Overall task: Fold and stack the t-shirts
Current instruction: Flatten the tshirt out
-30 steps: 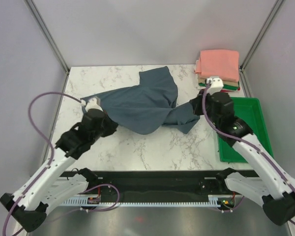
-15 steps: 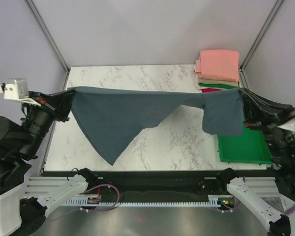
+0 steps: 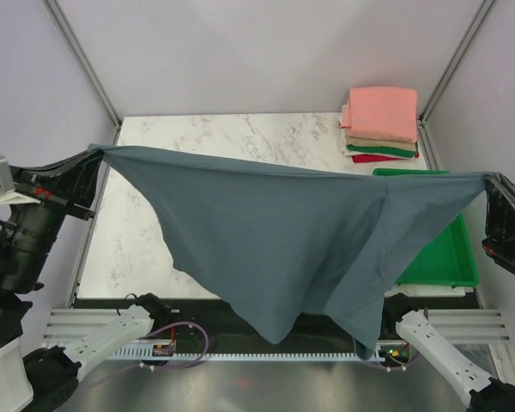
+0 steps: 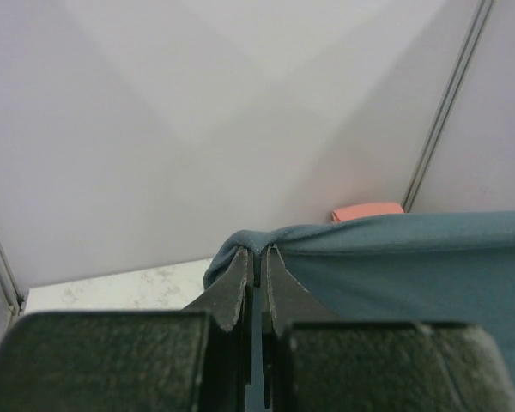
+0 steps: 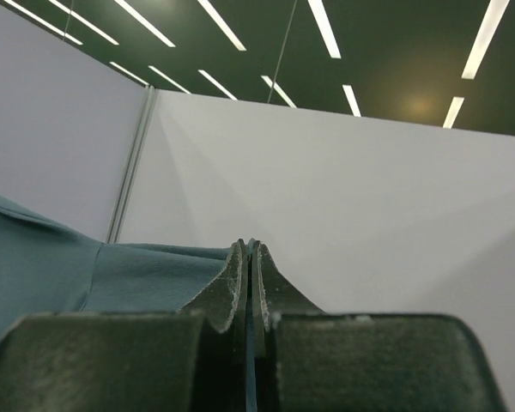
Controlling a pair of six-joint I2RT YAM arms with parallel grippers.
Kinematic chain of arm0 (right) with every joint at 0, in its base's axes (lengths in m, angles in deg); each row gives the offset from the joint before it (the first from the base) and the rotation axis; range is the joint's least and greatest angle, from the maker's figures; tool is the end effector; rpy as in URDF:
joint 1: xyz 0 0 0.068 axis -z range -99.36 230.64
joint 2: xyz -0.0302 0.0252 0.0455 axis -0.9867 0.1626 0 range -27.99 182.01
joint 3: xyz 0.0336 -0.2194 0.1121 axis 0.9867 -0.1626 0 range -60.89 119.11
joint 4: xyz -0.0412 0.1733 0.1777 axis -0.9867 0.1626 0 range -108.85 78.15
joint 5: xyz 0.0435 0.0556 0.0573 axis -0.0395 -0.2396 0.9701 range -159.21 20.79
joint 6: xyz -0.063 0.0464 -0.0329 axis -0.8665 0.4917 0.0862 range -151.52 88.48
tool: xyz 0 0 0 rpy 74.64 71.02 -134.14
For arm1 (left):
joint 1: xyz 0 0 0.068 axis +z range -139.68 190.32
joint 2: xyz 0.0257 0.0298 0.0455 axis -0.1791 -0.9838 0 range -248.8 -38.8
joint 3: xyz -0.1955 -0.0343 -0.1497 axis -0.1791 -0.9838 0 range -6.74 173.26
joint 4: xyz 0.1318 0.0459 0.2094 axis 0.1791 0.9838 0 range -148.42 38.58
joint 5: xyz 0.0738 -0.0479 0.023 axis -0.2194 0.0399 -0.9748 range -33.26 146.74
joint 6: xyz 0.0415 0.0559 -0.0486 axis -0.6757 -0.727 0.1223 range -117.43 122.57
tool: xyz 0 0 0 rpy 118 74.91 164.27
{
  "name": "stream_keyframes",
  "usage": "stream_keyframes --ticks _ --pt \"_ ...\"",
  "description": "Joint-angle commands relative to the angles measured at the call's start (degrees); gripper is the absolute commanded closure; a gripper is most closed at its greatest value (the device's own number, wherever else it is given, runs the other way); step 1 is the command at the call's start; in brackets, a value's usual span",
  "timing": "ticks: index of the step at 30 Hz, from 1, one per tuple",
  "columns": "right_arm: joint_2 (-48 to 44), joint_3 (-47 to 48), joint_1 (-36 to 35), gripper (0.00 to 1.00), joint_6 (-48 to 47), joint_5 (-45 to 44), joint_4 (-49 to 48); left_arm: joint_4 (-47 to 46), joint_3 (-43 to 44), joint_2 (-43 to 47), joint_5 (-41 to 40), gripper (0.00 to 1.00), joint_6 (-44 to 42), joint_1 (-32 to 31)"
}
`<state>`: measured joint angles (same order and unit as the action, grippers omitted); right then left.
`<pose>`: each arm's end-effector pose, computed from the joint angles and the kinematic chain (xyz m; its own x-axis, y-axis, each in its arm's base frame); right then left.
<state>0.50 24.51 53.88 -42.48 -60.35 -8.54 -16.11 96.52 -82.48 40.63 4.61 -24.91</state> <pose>-0.0149 0.0054 0.5639 0.7395 0.1625 -0.6532 -0.4062 0.8816 -0.2405 0.0555 -0.0138 0.5544 0.2303 -0.2046 -0.9514 0.3461 0.9310 -0.1165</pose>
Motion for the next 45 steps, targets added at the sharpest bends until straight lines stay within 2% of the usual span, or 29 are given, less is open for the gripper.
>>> stream_keyframes --ticks 1,4,8,11,13,14,15,16,17,18,19,20,21,22,23,25,28,31,32,35,36,38,39,44,45 --pt "2.9 3.9 0.2 1.00 -4.0 -2.4 -8.0 -7.9 0.7 2.8 -4.4 0.98 -7.8 0.2" --pt "8.0 4.3 -0.3 1.00 -5.6 -3.4 -9.8 -9.6 -0.6 1.7 -6.8 0.98 -10.2 0.2" --pt "19.6 3.7 -0.9 1.00 -6.8 -5.5 -12.1 -9.9 -2.9 -5.3 -19.5 0.98 -12.0 0.2" --pt "31.6 3.4 -0.9 1.00 -6.5 -7.2 -13.4 -2.1 0.5 -15.3 -21.7 0.98 -6.7 0.2" --pt "42.7 5.2 -0.5 1.00 -6.6 -7.9 -14.1 4.7 4.1 -25.0 -23.7 0.98 -5.5 2.0" --pt "46.8 6.6 0.1 1.00 -6.8 -8.5 -13.9 6.4 5.3 -28.4 -22.4 0.98 -5.3 4.3" --pt "55.7 10.6 0.5 1.00 -6.5 -8.5 -13.3 8.0 6.3 -31.5 -20.5 0.98 -4.9 11.2" --pt "60.5 13.4 1.4 1.00 -6.4 -10.3 -12.8 8.0 7.6 -38.4 -18.9 0.98 -4.5 15.1" --pt "65.7 16.7 1.6 1.00 -6.1 -11.1 -11.6 8.1 8.2 -41.6 -16.0 0.98 -2.9 18.7" --pt "75.7 25.9 1.7 1.00 -5.7 -11.4 -6.8 8.3 9.3 -45.8 -14.8 0.98 -1.3 25.1" --pt "80.9 31.3 1.9 1.00 -4.7 -12.3 -4.6 11.5 14.3 -53.9 -13.4 0.98 0.7 27.8" --pt "85.7 41.4 1.9 0.87 -3.9 -12.6 -2.3 14.2 18.3 -59.3 -7.8 0.97 4.2 30.2" --pt "91.6 43.9 2.1 0.64 -0.9 -12.4 -0.6 18.1 26.9 -63.7 -4.5 0.96 5.9 33.8" --pt "92.8 44.5 2.4 0.31 1.4 -12.6 -1.2 21.7 28.9 -67.1 -2.7 0.83 7.5 35.0" --pt "93.3 44.7 2.4 0.02 3.4 -13.5 -1.7 21.6 28.8 -71.2 -1.2 0.72 9.5 35.1" --pt "93.6 43.9 2.3 0.02 5.2 -12.9 -1.7 21.4 27.2 -73.8 -1.3 0.44 11.2 38.4" --pt "90.5 38.2 2.3 0.02 6.0 -14.7 -2.0 21.1 24.6 -75.3 0.0 0.37 12.4 39.2" --pt "85.3 28.4 2.3 0.02 7.3 -15.6 -4.0 21.1 23.6 -74.6 0.5 0.37 12.9 39.0" --pt "83.8 22.3 2.2 0.02 7.8 -15.5 -4.8 20.7 22.7 -73.7 0.5 0.37 13.1 38.6" --pt "77.9 10.9 2.3 0.02 9.7 -15.0 -9.8 16.3 13.8 -68.7 0.7 0.38 13.5 35.8" --pt "77.4 8.7 2.3 0.02 10.3 -15.3 -9.9 14.8 7.5 -65.8 1.2 0.38 14.1 35.9" --pt "77.3 4.4 2.3 0.02 12.3 -15.9 -11.6 11.4 0.7 -63.5 2.6 0.38 16.2 33.6" --pt "78.5 3.9 2.4 0.02 12.9 -15.9 -11.4 8.4 -5.6 -61.6 3.5 0.39 17.0 32.6" --pt "82.9 2.9 2.4 0.02 16.8 -11.4 -4.8 1.0 -21.7 -57.5 6.5 0.43 24.7 29.2" --pt "83.2 1.9 2.5 0.02 18.5 -10.6 -4.9 -0.6 -27.1 -56.5 6.5 0.43 25.7 28.1"
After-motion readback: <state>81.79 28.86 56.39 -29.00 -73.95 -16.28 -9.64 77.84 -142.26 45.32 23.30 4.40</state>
